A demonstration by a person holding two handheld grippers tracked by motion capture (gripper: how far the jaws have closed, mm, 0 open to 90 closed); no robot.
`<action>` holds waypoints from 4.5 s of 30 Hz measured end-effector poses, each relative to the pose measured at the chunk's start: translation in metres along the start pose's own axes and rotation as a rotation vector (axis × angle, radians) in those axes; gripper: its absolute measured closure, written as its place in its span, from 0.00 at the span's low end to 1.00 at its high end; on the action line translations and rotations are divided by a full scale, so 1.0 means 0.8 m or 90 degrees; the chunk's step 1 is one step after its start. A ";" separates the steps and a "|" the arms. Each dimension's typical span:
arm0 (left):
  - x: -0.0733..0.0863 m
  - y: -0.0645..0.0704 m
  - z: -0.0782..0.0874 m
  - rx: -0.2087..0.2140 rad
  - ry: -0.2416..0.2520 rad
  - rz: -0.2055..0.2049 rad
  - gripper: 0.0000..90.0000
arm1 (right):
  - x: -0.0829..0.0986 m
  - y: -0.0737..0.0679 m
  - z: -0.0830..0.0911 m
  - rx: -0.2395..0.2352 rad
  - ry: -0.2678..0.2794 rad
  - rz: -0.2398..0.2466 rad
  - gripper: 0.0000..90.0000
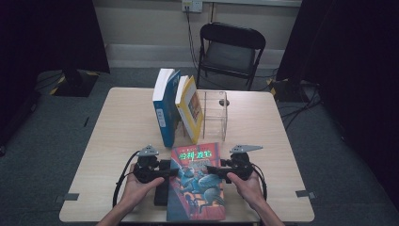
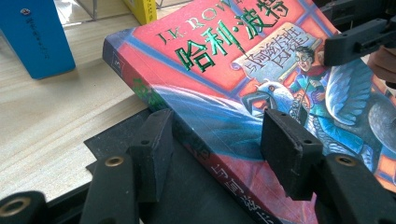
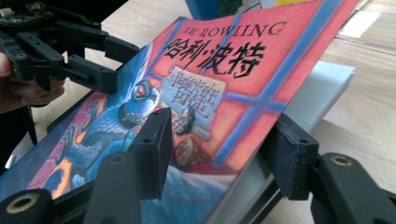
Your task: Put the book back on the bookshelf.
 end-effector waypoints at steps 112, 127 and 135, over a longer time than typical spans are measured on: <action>-0.032 0.059 0.020 0.223 0.056 0.016 0.77 | -0.031 0.004 0.025 -0.048 0.064 -0.001 0.29; -0.049 0.057 0.052 0.195 0.085 -0.006 0.80 | -0.067 -0.027 0.041 -0.116 0.120 0.000 0.64; -0.071 0.058 0.070 0.178 0.109 -0.025 0.81 | -0.092 -0.035 0.059 -0.082 0.144 0.032 0.64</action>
Point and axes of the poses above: each handheld gripper's, and its own axes: z roughly backward along the jaws, x roughly out of its underside, y roughly to its right, the point moved 10 cm from there along -z, roughly forward along the jaws, and after that the axes turned 14 degrees about -y, right-handed, at the moved point
